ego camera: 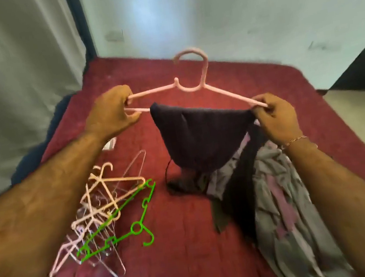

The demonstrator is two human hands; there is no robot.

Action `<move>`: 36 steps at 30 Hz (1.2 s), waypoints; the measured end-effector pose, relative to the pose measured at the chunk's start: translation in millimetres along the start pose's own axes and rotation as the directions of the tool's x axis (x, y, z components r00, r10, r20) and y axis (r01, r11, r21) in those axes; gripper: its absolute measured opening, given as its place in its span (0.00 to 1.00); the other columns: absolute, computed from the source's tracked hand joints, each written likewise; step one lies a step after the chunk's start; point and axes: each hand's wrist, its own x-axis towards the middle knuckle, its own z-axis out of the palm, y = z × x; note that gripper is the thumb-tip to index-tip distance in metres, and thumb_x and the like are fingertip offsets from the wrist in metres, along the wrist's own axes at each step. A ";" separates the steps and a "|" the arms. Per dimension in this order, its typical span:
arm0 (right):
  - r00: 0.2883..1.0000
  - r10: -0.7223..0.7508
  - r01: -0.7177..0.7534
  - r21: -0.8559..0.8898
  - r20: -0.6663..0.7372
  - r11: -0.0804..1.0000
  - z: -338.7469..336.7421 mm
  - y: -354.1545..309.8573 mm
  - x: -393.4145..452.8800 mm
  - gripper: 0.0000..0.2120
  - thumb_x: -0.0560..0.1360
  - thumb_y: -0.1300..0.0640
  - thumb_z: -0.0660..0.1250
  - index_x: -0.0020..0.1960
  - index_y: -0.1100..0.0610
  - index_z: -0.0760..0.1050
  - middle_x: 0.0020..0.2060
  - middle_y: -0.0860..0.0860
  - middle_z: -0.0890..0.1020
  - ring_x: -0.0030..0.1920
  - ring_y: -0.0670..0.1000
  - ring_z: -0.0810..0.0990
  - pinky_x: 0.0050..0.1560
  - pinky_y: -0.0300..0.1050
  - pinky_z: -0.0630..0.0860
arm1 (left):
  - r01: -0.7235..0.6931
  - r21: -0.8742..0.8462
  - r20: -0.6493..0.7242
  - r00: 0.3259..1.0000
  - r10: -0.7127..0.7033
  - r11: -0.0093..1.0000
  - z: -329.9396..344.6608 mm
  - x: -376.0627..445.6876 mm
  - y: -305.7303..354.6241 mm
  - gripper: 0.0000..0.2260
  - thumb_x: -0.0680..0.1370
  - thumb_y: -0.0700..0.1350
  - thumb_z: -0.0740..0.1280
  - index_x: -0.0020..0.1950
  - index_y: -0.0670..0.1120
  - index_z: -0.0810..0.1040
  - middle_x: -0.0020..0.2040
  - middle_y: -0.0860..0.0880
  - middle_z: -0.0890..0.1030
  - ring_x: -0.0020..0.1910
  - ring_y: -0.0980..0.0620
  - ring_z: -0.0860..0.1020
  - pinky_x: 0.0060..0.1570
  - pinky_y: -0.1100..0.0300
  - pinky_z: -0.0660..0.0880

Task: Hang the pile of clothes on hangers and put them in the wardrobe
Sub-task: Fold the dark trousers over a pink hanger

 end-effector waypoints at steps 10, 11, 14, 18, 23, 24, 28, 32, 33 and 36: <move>0.986 -0.167 0.165 0.165 -0.003 0.972 -157.1 -136.6 83.0 0.10 0.81 0.54 0.71 0.43 0.58 0.84 0.29 0.52 0.79 0.27 0.45 0.76 0.33 0.38 0.75 | -0.031 0.019 -0.051 0.998 0.032 0.999 -173.3 109.1 65.2 0.19 0.68 0.46 0.80 0.40 0.46 0.69 0.33 0.48 0.75 0.32 0.46 0.73 0.33 0.50 0.71; 0.982 -0.186 0.188 0.176 -0.031 0.966 -165.4 -143.6 85.2 0.11 0.81 0.53 0.71 0.42 0.57 0.83 0.30 0.52 0.79 0.28 0.45 0.76 0.33 0.41 0.75 | -0.020 0.010 -0.058 0.998 0.021 1.000 -180.8 110.8 71.8 0.19 0.68 0.46 0.81 0.40 0.46 0.70 0.33 0.47 0.75 0.32 0.45 0.73 0.34 0.50 0.72; 0.963 -0.250 0.262 0.138 -0.100 0.955 -188.9 -159.2 91.5 0.13 0.80 0.51 0.70 0.38 0.53 0.82 0.29 0.48 0.80 0.30 0.48 0.77 0.37 0.46 0.77 | 0.006 -0.009 -0.055 0.998 -0.006 1.000 -197.8 116.7 87.1 0.19 0.69 0.49 0.81 0.41 0.48 0.70 0.35 0.47 0.76 0.34 0.47 0.73 0.34 0.53 0.73; 0.958 -0.258 0.276 0.149 -0.128 0.950 -213.3 -176.9 88.4 0.14 0.82 0.54 0.69 0.39 0.55 0.80 0.29 0.52 0.81 0.28 0.52 0.81 0.33 0.48 0.80 | 0.022 -0.085 -0.127 0.991 -0.033 0.996 -209.3 123.7 103.7 0.21 0.68 0.51 0.83 0.49 0.48 0.74 0.47 0.49 0.78 0.43 0.46 0.77 0.43 0.53 0.78; 0.927 -0.227 0.299 0.221 -0.300 0.928 -231.1 -187.0 80.2 0.15 0.83 0.53 0.68 0.38 0.54 0.79 0.29 0.51 0.80 0.27 0.53 0.81 0.28 0.45 0.78 | 0.226 -0.794 -0.180 0.800 -0.573 0.565 -174.4 115.2 147.5 0.36 0.75 0.59 0.75 0.77 0.47 0.66 0.73 0.45 0.73 0.66 0.44 0.76 0.67 0.47 0.74; 0.923 -0.212 0.295 0.235 -0.322 0.926 -233.3 -187.9 79.2 0.14 0.83 0.54 0.68 0.39 0.54 0.79 0.29 0.52 0.80 0.28 0.54 0.81 0.28 0.46 0.79 | 0.252 -0.917 0.025 0.810 -0.586 0.309 -166.3 110.9 157.4 0.34 0.78 0.64 0.69 0.77 0.46 0.68 0.73 0.42 0.74 0.68 0.41 0.76 0.68 0.43 0.74; 0.921 -0.186 0.294 0.297 -0.343 0.909 -236.1 -191.6 75.9 0.13 0.83 0.55 0.68 0.41 0.57 0.80 0.30 0.54 0.81 0.28 0.59 0.82 0.28 0.53 0.82 | 0.291 -0.950 0.273 0.949 -0.156 0.111 -151.1 87.5 201.3 0.29 0.82 0.67 0.59 0.67 0.46 0.82 0.61 0.45 0.85 0.62 0.43 0.83 0.64 0.45 0.78; 0.913 -0.169 0.299 0.328 -0.371 0.896 -241.2 -188.0 67.7 0.12 0.83 0.54 0.68 0.42 0.56 0.81 0.28 0.53 0.81 0.26 0.58 0.80 0.28 0.48 0.79 | 0.176 -0.944 0.083 0.946 -0.314 0.280 -154.7 98.0 216.6 0.14 0.81 0.56 0.71 0.59 0.47 0.84 0.52 0.49 0.88 0.57 0.43 0.85 0.59 0.46 0.81; 0.911 -0.163 0.302 0.343 -0.379 0.890 -243.1 -187.0 64.3 0.12 0.83 0.53 0.68 0.43 0.57 0.81 0.29 0.55 0.82 0.25 0.58 0.80 0.28 0.48 0.78 | 0.149 -0.952 0.054 0.942 -0.332 0.268 -156.6 100.9 216.1 0.14 0.81 0.55 0.70 0.59 0.47 0.84 0.52 0.49 0.88 0.55 0.44 0.85 0.58 0.46 0.82; 0.898 -0.125 0.284 0.339 -0.421 0.897 -252.6 -184.5 49.5 0.13 0.82 0.50 0.67 0.47 0.59 0.81 0.35 0.56 0.85 0.26 0.58 0.82 0.27 0.47 0.80 | 0.098 -0.966 -0.003 0.919 -0.393 0.238 -156.1 107.8 213.6 0.15 0.82 0.56 0.69 0.60 0.46 0.83 0.54 0.47 0.87 0.55 0.44 0.85 0.57 0.46 0.82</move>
